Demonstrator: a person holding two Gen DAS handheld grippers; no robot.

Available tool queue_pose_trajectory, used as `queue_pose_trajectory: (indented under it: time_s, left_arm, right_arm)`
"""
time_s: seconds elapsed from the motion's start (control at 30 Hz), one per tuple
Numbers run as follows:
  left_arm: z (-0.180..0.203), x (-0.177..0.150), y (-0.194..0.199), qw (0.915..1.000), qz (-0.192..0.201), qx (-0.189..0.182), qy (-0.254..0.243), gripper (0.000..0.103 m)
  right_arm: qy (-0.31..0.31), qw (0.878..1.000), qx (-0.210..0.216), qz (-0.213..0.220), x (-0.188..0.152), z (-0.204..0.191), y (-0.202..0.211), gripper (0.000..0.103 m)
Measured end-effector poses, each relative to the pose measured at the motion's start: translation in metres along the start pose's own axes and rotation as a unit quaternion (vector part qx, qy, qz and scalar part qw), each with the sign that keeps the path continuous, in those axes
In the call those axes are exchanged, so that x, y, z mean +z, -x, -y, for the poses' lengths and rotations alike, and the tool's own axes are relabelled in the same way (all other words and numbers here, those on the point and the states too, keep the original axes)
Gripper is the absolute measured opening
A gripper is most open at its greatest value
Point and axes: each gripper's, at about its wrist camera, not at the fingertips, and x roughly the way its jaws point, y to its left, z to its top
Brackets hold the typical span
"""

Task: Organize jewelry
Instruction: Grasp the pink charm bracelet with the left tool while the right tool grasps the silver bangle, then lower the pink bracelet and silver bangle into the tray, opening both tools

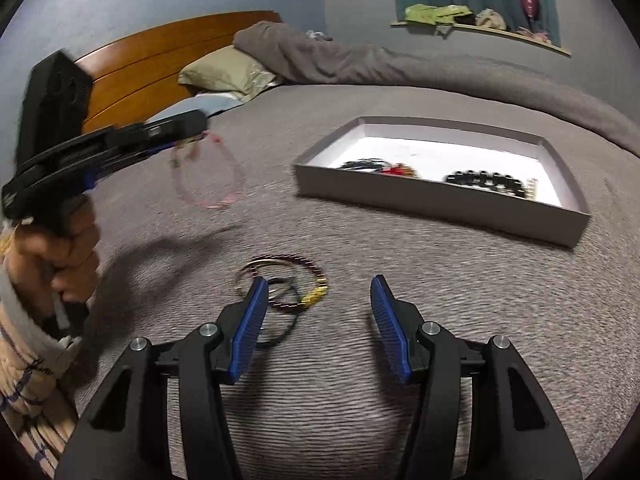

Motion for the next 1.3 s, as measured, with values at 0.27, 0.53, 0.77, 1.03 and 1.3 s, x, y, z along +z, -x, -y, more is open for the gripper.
queue_pose_trajectory:
  time_s: [0.27, 0.53, 0.77, 1.03, 1.3]
  left_arm:
    - [-0.024, -0.003, -0.008, 0.999, -0.015, 0.022, 0.035, 0.016]
    - [-0.026, -0.004, -0.007, 0.9991, -0.016, 0.022, 0.033, 0.016]
    - [-0.022, -0.005, -0.009, 0.9993, -0.018, 0.02, 0.026, 0.016]
    - [-0.019, -0.003, -0.01, 0.9995, -0.016, 0.012, 0.026, 0.016]
    - [0.0, 0.013, -0.013, 0.9998, -0.001, -0.017, 0.01, 0.016]
  right_arm:
    - [0.039, 0.999, 0.012, -0.015, 0.008, -0.034, -0.023, 0.054]
    - [0.052, 0.997, -0.014, -0.063, 0.006, -0.039, -0.057, 0.054]
    - [0.061, 0.996, -0.015, -0.068, 0.005, -0.042, -0.062, 0.049]
    - [0.058, 0.998, -0.007, -0.033, 0.011, -0.04, -0.042, 0.048]
    - [0.024, 0.999, -0.024, 0.005, 0.029, -0.007, -0.016, 0.048]
